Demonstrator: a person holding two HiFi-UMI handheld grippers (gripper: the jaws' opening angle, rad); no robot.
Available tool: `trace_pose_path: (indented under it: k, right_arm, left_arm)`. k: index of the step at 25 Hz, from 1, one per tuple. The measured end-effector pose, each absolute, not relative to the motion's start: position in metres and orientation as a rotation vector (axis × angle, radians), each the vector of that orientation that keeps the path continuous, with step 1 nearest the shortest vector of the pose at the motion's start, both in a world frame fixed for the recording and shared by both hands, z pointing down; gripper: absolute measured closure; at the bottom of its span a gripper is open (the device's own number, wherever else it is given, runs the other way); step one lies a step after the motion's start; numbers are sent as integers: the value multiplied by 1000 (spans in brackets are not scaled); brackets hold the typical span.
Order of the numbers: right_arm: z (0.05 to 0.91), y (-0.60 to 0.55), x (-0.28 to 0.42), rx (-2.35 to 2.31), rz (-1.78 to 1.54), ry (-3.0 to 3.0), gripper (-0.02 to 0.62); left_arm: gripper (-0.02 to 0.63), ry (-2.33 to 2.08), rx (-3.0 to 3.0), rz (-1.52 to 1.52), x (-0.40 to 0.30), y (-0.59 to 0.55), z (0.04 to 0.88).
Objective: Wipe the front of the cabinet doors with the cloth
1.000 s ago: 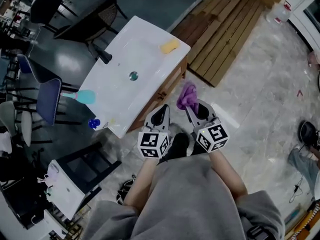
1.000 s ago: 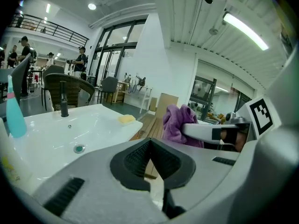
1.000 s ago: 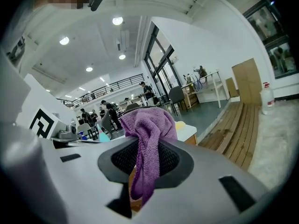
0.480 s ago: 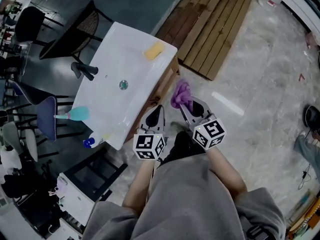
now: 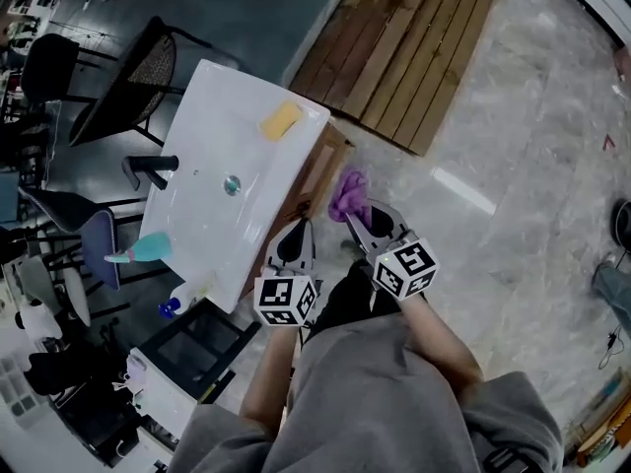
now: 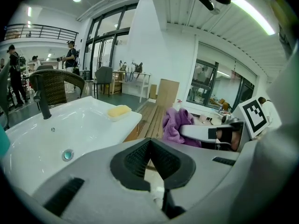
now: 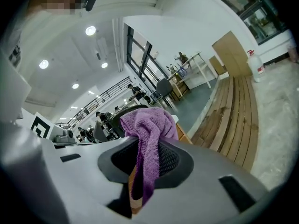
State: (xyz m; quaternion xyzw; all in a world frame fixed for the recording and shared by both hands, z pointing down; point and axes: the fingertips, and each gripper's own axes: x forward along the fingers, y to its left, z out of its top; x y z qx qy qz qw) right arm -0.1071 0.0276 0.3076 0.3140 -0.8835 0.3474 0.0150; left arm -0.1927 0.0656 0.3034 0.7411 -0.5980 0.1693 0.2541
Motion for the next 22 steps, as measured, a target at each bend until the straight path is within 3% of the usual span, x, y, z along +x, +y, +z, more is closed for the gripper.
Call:
trace_pose_path:
  k: [22]
  right_arm:
    - [423,16,-158,1074,1484,-2661,519]
  left_arm:
    - [600,-1472,2037,632,-206,63,393]
